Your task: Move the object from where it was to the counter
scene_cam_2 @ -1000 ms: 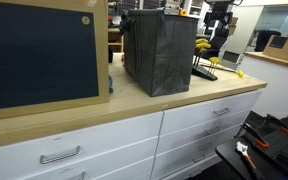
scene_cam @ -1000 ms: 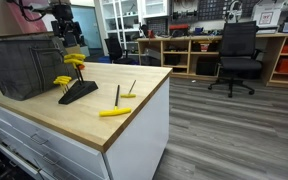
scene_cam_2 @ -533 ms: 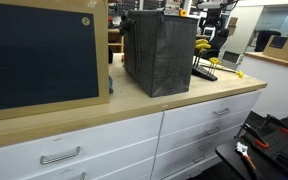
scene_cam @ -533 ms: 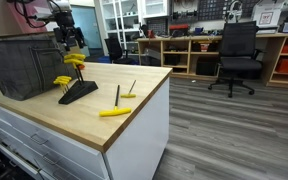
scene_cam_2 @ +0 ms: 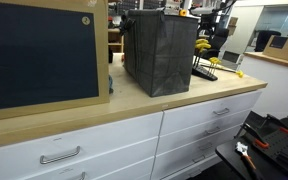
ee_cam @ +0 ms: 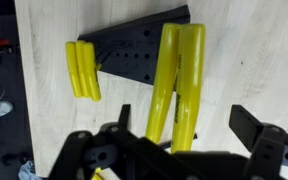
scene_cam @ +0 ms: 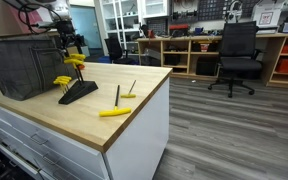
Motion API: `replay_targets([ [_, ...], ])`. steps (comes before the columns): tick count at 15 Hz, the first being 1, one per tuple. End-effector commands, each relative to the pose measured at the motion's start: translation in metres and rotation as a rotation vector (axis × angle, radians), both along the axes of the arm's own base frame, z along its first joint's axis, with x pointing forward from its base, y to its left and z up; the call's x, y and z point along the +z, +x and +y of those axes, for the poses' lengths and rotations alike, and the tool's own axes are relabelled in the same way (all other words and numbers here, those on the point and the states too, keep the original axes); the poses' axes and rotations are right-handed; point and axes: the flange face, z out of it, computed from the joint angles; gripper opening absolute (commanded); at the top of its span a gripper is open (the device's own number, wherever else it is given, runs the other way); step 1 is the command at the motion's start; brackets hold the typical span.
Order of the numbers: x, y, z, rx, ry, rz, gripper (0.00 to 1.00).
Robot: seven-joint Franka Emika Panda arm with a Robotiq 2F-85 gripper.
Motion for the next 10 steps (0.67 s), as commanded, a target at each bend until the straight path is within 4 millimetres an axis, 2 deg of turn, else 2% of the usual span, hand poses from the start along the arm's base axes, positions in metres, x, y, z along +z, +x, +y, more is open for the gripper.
replay_targets([
  [1, 0.014, 0.010, 0.016, -0.004, 0.003, -0.049, 1.00],
  [2, 0.016, 0.012, 0.016, 0.000, 0.000, -0.056, 0.75],
  [4, 0.020, 0.016, 0.012, 0.003, -0.003, -0.064, 0.66],
  [7, 0.023, 0.019, 0.002, -0.013, -0.006, -0.069, 0.41],
  [8, 0.023, 0.019, -0.001, -0.015, -0.005, -0.061, 0.45],
  [9, 0.022, 0.019, -0.003, -0.015, -0.005, -0.058, 0.76],
  [10, 0.022, 0.018, -0.003, -0.019, 0.002, -0.057, 0.71],
])
